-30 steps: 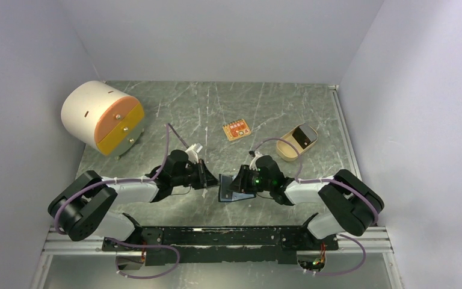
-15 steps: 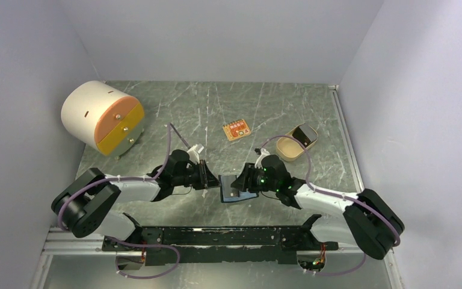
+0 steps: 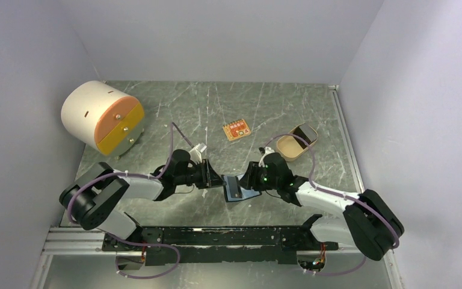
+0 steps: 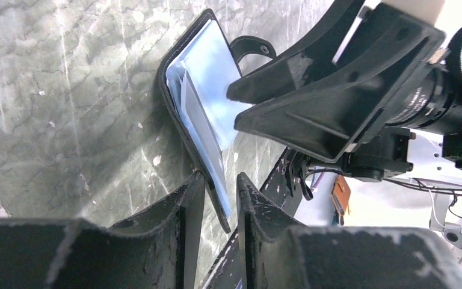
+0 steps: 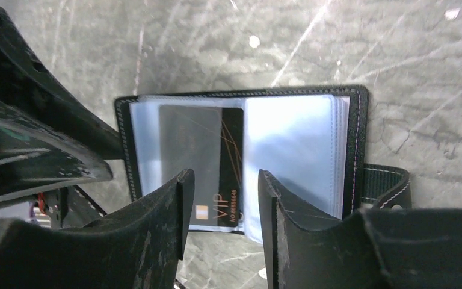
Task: Put the credit cards into the card holder
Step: Insert the credit card into the card holder.
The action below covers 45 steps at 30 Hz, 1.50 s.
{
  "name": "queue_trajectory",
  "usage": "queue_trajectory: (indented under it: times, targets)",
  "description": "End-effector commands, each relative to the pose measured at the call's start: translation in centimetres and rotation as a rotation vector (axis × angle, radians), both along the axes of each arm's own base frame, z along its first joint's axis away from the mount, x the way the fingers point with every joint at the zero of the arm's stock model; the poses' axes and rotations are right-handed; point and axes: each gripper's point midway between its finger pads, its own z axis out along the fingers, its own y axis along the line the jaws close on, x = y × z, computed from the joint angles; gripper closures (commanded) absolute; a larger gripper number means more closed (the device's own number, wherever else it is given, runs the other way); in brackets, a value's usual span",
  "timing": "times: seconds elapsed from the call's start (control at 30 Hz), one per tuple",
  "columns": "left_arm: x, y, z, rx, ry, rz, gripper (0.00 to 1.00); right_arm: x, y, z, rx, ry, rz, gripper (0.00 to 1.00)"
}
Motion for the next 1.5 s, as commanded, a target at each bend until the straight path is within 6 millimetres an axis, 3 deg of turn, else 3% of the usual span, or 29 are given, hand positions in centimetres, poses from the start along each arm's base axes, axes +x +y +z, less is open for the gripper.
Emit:
queue_trajectory:
  times: [0.0, 0.27, 0.47, 0.67, 0.97, 1.07, 1.23, 1.33, 1.47]
  targets:
    - [0.3, -0.8, 0.8, -0.049, -0.03, -0.023, 0.68, -0.4, 0.2, -1.3, 0.03, 0.023, 0.015, 0.53]
    - [0.7, -0.9, 0.0, -0.028, -0.027, -0.012, 0.67, -0.5, -0.1, -1.8, 0.053, 0.019, 0.013, 0.63]
    - [0.6, -1.0, 0.5, -0.049, -0.039, -0.018, 0.91, -1.0, 1.1, -1.6, 0.131, 0.045, 0.046, 0.65]
    - [0.3, 0.0, 2.3, -0.023, -0.074, 0.003, 0.91, -1.6, 2.9, -1.6, 0.189, 0.077, 0.089, 0.67]
    - [0.0, 2.3, 1.1, 0.147, -0.032, 0.053, 0.91, -2.4, 4.6, -0.7, 0.262, 0.092, 0.14, 0.67]
    - [0.1, 2.5, 0.0, 0.182, -0.009, 0.05, 0.8, -2.5, 4.6, -1.4, 0.244, 0.105, 0.143, 0.66]
    - [-0.1, 1.3, 0.5, 0.113, -0.019, 0.014, 0.7, -2.5, 4.9, -1.4, 0.257, 0.11, 0.151, 0.67]
    - [0.3, 1.2, 0.5, 0.11, -0.024, 0.022, 0.71, -2.4, 4.8, -1.3, 0.253, 0.104, 0.146, 0.67]
    - [0.4, 1.0, 0.6, 0.101, -0.037, 0.019, 0.84, -2.5, 4.8, -1.3, 0.254, 0.104, 0.146, 0.67]
